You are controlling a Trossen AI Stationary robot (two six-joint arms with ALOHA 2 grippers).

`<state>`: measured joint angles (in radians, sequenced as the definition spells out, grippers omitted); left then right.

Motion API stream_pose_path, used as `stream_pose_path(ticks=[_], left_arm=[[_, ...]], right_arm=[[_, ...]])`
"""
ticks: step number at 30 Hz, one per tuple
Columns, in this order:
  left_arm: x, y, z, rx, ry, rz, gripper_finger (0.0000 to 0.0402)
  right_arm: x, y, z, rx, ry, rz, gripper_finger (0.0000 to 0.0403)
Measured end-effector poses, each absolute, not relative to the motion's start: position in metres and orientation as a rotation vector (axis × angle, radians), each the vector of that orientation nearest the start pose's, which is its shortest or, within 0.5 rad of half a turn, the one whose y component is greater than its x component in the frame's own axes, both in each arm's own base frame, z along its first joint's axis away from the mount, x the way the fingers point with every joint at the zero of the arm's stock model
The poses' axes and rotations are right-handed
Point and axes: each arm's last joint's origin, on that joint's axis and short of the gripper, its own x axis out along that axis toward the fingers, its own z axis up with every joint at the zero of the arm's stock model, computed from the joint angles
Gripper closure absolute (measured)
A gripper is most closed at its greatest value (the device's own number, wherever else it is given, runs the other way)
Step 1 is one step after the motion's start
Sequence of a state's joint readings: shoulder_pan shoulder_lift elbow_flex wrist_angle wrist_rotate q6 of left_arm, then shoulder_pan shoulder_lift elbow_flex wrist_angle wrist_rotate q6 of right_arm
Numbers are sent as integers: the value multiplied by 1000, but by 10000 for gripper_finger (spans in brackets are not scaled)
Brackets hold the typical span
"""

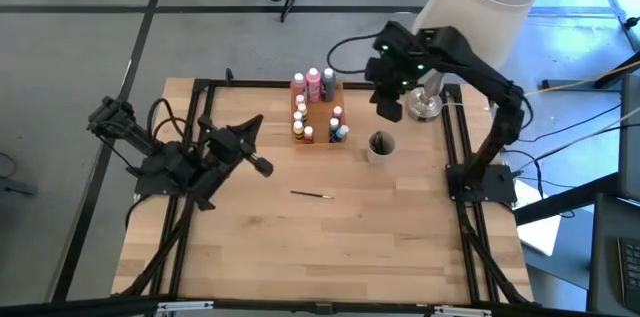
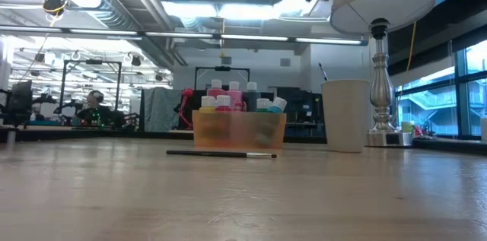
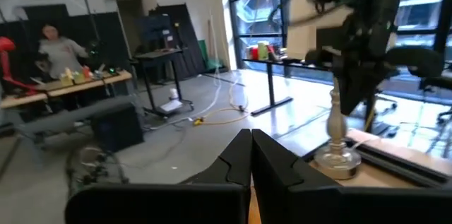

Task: Pick & Place Paint Supplies
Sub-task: Put the black paint brush into the light brown cup

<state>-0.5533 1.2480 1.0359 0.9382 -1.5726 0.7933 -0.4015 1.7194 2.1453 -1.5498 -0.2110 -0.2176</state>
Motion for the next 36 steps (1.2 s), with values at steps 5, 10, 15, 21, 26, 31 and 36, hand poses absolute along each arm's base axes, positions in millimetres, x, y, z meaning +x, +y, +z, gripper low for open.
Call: stream_pose_path(ticks=[5, 10, 15, 21, 26, 31, 36], left_arm=[[219, -92, 406, 137, 81, 1050, 400], [216, -84, 406, 197, 118, 1071, 400], [208, -78, 408, 194, 116, 1077, 400], [192, -85, 409, 163, 91, 1013, 400], [179, -101, 406, 141, 69, 913, 400], [170, -119, 405, 50, 3, 762, 400], [172, -133, 398, -22, -36, 633, 400]], right_arm=[[293, -125, 406, 166, 1130, -43, 402], [308, -123, 387, 209, 1132, 6, 403], [317, -110, 380, 192, 1136, 37, 403], [322, -66, 397, 157, 1069, 195, 403], [311, -17, 431, 123, 973, 299, 403], [288, 28, 463, 147, 871, 448, 403], [267, 69, 479, 152, 823, 579, 402]])
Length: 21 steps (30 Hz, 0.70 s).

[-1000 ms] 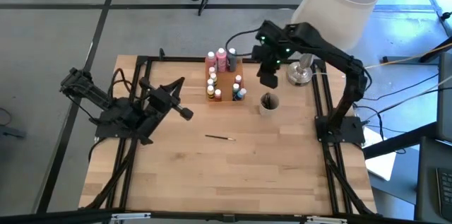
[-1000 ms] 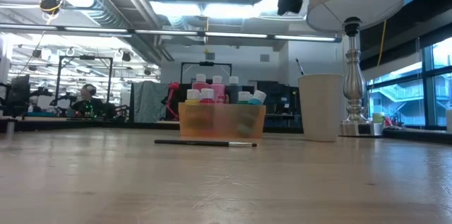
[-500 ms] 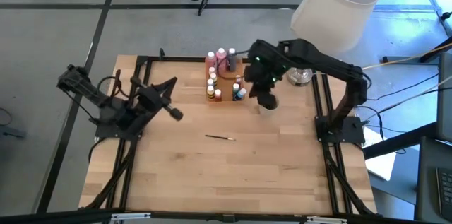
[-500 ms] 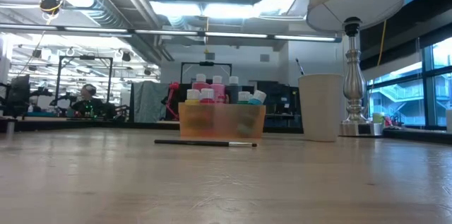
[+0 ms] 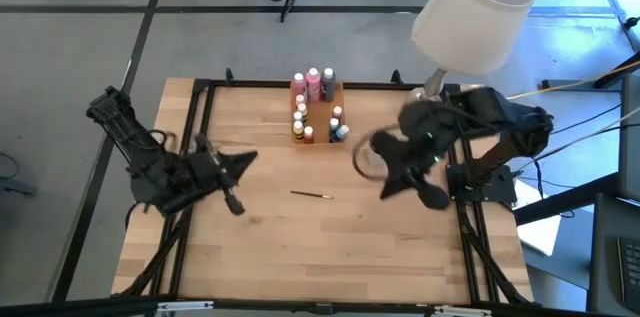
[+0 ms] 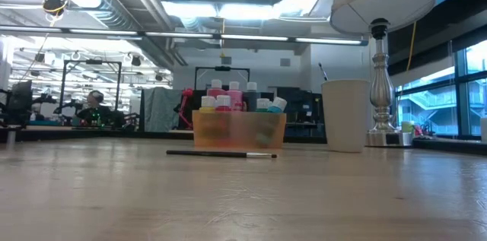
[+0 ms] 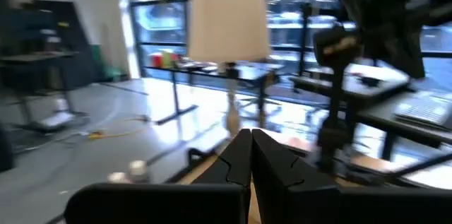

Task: Pick & Place Paint Supplies
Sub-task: Put the black paint brush into the light brown cup

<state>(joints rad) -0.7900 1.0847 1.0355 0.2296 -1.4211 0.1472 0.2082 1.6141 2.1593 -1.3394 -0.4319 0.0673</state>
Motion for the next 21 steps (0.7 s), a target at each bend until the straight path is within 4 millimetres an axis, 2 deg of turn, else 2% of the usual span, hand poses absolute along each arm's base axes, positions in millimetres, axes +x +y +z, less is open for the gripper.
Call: stream_pose_path(ticks=[3, 6, 10, 13, 16, 21], left_arm=[[178, -138, 387, -43, -25, 524, 400], [184, -138, 373, -104, 39, 344, 400], [184, -139, 352, -238, 239, 130, 400], [180, -141, 338, -356, 420, 18, 400], [177, -141, 332, -448, 524, -10, 400], [172, -142, 326, -448, 610, -38, 400]], right_arm=[[262, 94, 483, 168, 800, 649, 399], [259, 118, 485, 175, 773, 700, 397], [262, 144, 475, 142, 794, 615, 395], [265, 153, 463, 134, 841, 494, 394], [273, 157, 448, 153, 925, 426, 387], [289, 164, 426, 144, 1022, 380, 348]])
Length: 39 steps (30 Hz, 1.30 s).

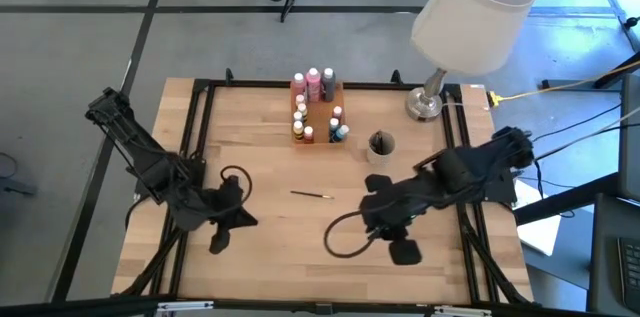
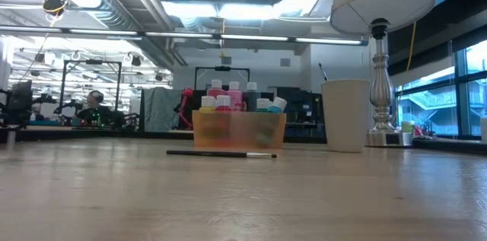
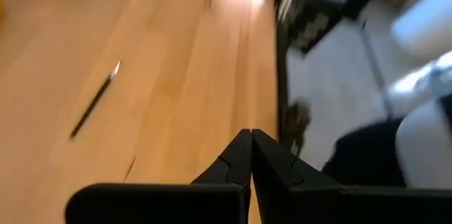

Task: Pick & Place Paint Supplies
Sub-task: Put the black paint brush into the light brown cup

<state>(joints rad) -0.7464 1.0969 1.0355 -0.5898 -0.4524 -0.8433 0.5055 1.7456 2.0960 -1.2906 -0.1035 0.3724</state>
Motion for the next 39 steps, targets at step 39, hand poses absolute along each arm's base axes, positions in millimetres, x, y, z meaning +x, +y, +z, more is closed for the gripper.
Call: stream_pose_path(ticks=[39], left_arm=[[79, -49, 337, 28, 770, -8, 400]], right_arm=[[431, 87, 255, 307, 1453, -87, 182]])
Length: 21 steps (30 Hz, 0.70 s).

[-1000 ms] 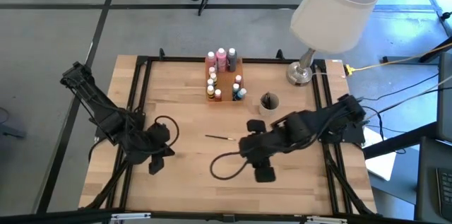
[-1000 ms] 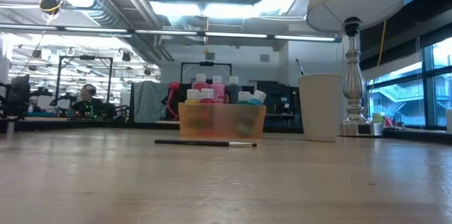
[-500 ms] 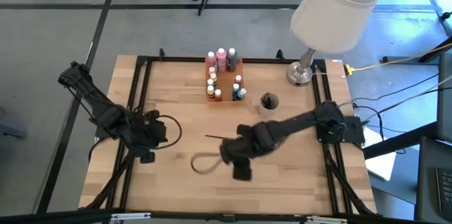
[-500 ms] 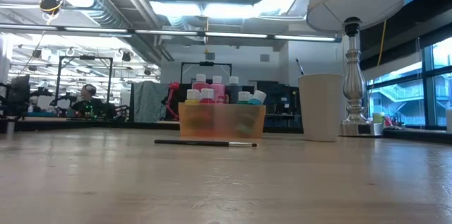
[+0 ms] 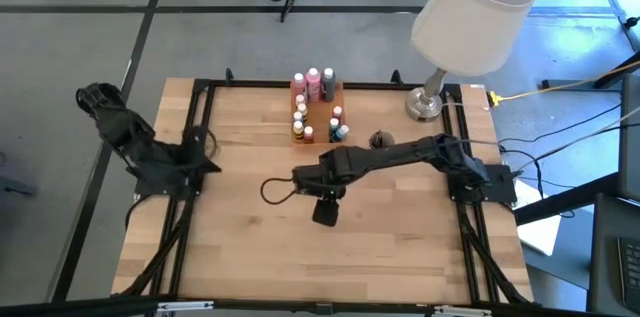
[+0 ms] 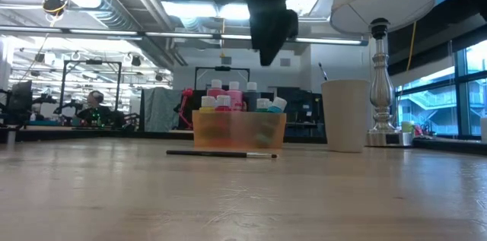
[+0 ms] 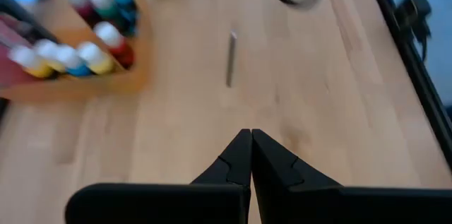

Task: Pick & Place Paint Supplies
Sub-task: Put the black paint brush into the light brown cup

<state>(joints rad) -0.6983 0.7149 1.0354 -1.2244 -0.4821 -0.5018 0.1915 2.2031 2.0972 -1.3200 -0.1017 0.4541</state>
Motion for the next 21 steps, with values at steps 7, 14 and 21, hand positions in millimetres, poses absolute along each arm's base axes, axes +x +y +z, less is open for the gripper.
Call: stream_pose_path(ticks=[7, 14, 21], left_arm=[[70, -34, 344, 68, 620, 155, 400], [70, -33, 345, 100, 594, 196, 400], [67, -27, 343, 128, 567, 309, 400]], right_arm=[[433, 90, 241, 177, 1503, -17, 181], [438, 95, 223, 34, 1492, -25, 181], [431, 96, 192, 12, 1569, 77, 181]])
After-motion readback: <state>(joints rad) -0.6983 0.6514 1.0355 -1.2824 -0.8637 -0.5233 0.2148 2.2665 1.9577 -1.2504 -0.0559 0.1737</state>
